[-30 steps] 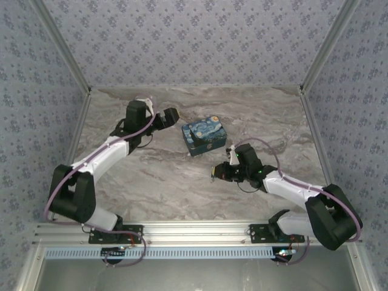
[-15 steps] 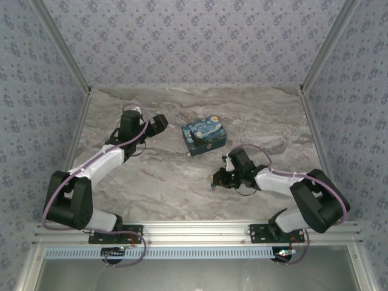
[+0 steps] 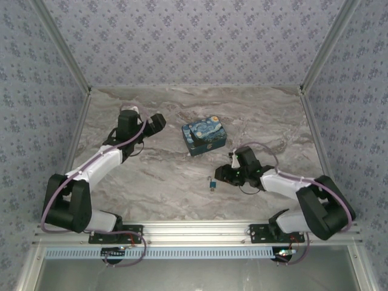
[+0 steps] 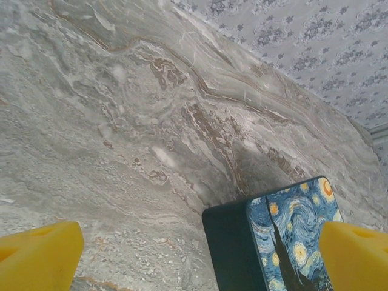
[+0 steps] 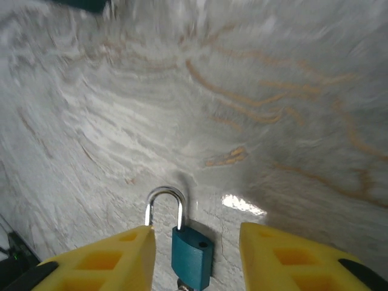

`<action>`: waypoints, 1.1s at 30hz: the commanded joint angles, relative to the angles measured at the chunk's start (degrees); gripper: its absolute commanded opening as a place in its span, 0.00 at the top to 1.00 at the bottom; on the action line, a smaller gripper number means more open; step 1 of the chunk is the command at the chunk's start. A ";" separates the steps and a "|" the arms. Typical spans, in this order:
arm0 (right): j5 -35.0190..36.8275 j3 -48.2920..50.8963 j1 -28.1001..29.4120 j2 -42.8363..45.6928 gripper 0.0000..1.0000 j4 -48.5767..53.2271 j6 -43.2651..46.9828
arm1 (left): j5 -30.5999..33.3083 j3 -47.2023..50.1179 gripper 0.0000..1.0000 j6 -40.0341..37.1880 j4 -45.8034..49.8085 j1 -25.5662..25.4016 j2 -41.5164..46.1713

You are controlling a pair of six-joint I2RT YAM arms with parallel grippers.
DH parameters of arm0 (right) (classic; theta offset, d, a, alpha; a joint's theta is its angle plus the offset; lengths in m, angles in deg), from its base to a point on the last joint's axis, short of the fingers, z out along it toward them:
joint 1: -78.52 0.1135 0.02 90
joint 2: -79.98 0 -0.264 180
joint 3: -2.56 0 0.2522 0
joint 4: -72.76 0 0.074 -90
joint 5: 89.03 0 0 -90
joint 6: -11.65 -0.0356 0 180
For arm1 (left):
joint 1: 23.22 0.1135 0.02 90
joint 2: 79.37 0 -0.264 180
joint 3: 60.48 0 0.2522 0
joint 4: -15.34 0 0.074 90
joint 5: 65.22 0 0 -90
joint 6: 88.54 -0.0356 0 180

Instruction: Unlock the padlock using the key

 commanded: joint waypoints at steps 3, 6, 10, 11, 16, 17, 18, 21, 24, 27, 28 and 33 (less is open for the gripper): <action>6.89 -1.54 -5.34 12.41 0.46 11.09 5.58 | 1.01 -0.63 0.00 -2.46 0.36 2.82 4.90; 8.94 -2.26 -10.63 20.43 0.41 15.70 9.63 | 1.63 0.27 0.01 -3.64 -0.05 4.56 7.56; 9.68 -3.24 -17.35 30.78 0.31 18.21 13.74 | 3.94 0.87 0.00 -9.90 1.26 5.92 11.38; 10.05 -3.44 -19.00 33.20 0.28 18.43 14.82 | 5.04 0.92 0.01 -11.85 2.07 6.36 12.36; 12.56 -4.41 -24.67 39.69 0.07 18.67 20.00 | 12.18 3.40 0.01 -18.30 2.87 7.73 17.72; 13.14 -4.41 -25.58 40.12 0.02 18.51 20.89 | 13.71 4.77 0.01 -20.09 1.45 7.82 19.01; 13.71 -4.34 -26.40 40.38 0.00 18.22 21.75 | 15.54 6.55 0.01 -21.70 -0.76 7.78 20.38; 16.59 -2.82 -28.33 41.36 0.00 14.72 22.49 | 21.54 11.06 0.01 -27.59 -6.64 7.93 22.57; 18.21 2.78 -29.51 43.14 0.00 3.95 23.47 | 23.09 13.59 0.01 -32.75 -7.84 8.12 22.65; 22.70 8.61 -29.51 43.91 0.00 -4.38 27.39 | 24.43 14.50 0.01 -32.41 -6.41 8.14 21.66; 24.15 9.66 -29.52 43.83 0.00 -5.30 29.33 | 24.87 15.05 0.00 -32.11 -6.41 8.13 21.43; 31.59 14.30 -29.67 40.79 0.00 -7.73 39.48 | 27.57 19.39 0.01 -31.00 -7.67 8.18 20.86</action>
